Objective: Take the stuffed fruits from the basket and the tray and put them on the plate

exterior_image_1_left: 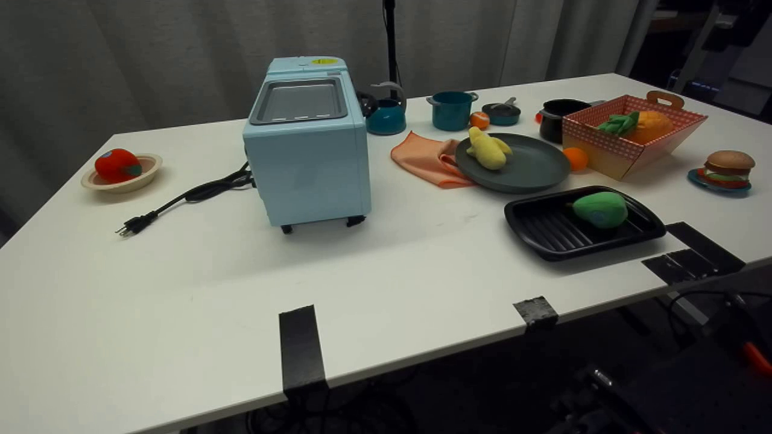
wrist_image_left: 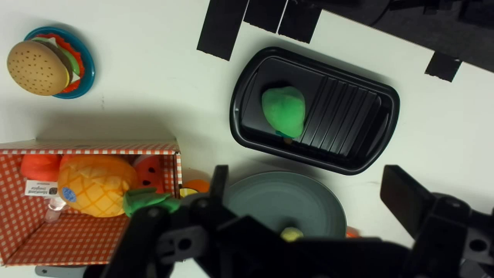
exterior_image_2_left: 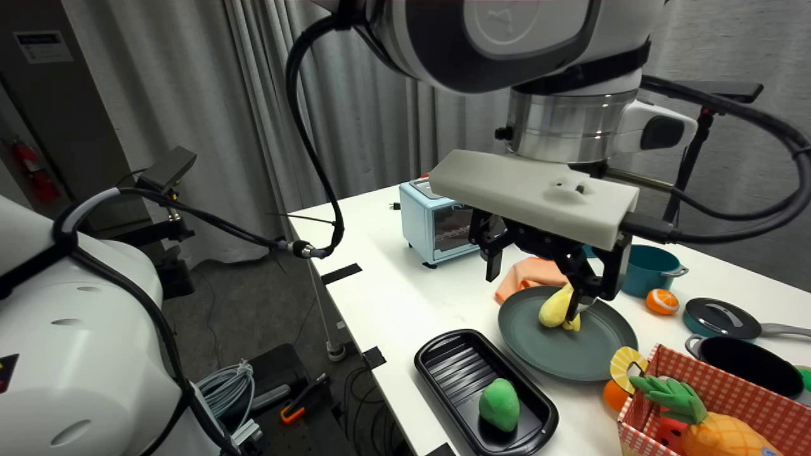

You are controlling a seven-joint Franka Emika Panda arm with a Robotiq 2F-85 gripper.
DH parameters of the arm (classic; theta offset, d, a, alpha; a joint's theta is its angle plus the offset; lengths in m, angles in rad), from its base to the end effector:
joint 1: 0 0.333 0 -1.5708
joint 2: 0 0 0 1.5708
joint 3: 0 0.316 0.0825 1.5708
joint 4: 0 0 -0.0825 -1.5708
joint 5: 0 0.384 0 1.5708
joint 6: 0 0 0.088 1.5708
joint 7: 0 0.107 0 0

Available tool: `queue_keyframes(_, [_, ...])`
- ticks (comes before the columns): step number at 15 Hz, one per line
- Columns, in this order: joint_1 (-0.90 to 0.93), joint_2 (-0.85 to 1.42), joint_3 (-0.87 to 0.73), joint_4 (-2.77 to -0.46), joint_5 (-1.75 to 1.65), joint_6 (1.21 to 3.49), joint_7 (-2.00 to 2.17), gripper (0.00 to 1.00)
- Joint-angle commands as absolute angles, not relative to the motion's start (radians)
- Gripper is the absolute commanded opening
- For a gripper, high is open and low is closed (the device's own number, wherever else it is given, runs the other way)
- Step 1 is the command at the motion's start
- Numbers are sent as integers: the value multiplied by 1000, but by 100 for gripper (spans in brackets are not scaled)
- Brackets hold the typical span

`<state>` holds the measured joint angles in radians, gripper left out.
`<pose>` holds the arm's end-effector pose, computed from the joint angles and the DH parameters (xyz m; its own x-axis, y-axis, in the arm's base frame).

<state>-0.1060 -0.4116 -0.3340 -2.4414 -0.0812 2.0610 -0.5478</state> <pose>0.3803 -0.1880 0.4452 0.9847 0.1691 0.0431 0.1709 -0.9843 -0.0432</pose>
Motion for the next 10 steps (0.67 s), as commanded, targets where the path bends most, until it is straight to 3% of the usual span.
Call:
queue_keyframes(1, [-114,-392,-319,-2424,-69,2060,-549,100])
queue_keyframes(10, [-117,-81,-310,-2120,32,2099,-538,100])
